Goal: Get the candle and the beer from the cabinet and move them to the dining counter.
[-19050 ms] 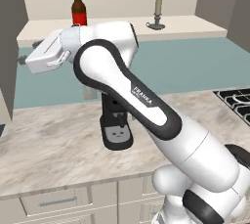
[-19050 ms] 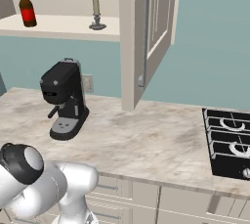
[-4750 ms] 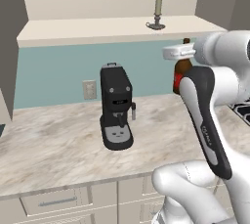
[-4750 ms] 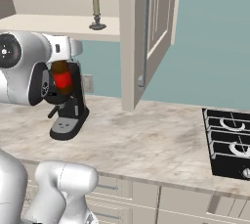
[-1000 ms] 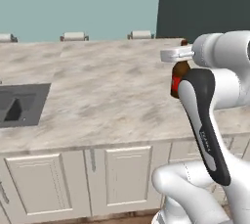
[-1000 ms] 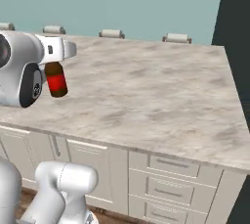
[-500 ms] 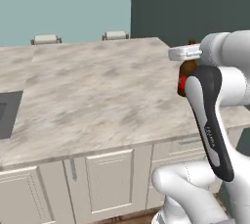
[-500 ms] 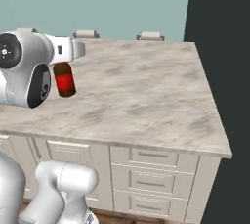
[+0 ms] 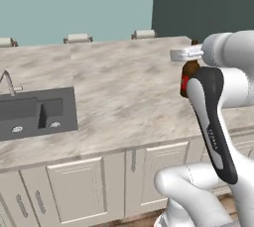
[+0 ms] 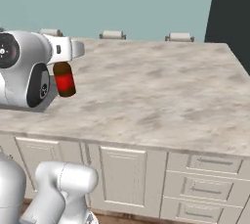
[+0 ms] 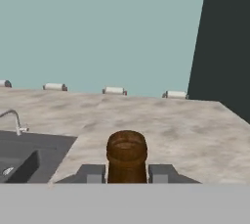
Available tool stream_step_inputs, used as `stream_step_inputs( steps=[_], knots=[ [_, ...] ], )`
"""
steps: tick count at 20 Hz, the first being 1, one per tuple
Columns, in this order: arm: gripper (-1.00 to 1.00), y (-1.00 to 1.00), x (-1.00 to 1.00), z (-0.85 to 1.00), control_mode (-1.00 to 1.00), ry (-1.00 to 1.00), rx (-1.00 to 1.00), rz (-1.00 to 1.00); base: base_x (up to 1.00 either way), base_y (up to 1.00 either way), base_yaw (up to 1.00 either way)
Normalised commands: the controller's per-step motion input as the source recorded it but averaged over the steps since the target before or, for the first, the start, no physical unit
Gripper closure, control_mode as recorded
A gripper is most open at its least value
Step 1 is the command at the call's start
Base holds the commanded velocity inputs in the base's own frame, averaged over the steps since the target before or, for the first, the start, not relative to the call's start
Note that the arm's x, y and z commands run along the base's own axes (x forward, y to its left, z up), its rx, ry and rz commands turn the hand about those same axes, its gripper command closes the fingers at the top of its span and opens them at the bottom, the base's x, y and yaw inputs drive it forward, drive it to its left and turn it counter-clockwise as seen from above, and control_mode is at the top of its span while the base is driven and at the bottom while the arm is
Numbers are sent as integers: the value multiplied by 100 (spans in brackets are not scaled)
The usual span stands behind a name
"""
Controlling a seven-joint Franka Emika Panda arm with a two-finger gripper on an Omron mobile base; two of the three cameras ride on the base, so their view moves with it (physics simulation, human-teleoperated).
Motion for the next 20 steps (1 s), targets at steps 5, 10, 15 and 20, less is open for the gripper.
stream_step_inputs(
  steps=[5,10,15,20],
  knots=[
    [100,0,0,0,100,0,0,0,0,100,0],
    [100,0,0,0,100,0,0,0,0,100,0],
    [100,0,0,0,100,0,0,0,0,100,0],
    [100,0,0,0,100,0,0,0,0,100,0]
  ],
)
